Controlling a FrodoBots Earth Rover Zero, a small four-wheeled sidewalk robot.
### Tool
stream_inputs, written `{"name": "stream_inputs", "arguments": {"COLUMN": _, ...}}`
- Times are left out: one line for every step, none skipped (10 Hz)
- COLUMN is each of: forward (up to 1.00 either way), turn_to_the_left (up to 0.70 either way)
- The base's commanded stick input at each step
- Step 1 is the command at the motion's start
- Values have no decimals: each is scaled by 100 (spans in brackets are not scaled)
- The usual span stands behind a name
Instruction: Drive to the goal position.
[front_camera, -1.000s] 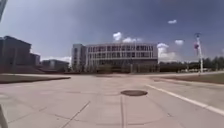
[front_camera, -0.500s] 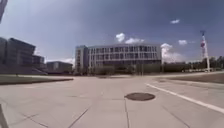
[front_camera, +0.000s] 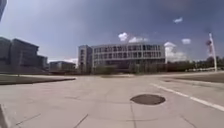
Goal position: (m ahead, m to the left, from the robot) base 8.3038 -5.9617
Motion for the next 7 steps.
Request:
{"name": "stream_inputs", "arguments": {"forward": 70, "turn_to_the_left": 10}}
{"name": "stream_inputs", "arguments": {"forward": 70, "turn_to_the_left": 10}}
{"name": "stream_inputs", "arguments": {"forward": 70, "turn_to_the_left": 10}}
{"name": "stream_inputs", "arguments": {"forward": 70, "turn_to_the_left": -10}}
{"name": "stream_inputs", "arguments": {"forward": 70, "turn_to_the_left": -25}}
{"name": "stream_inputs", "arguments": {"forward": 70, "turn_to_the_left": -25}}
{"name": "stream_inputs", "arguments": {"forward": 70, "turn_to_the_left": -25}}
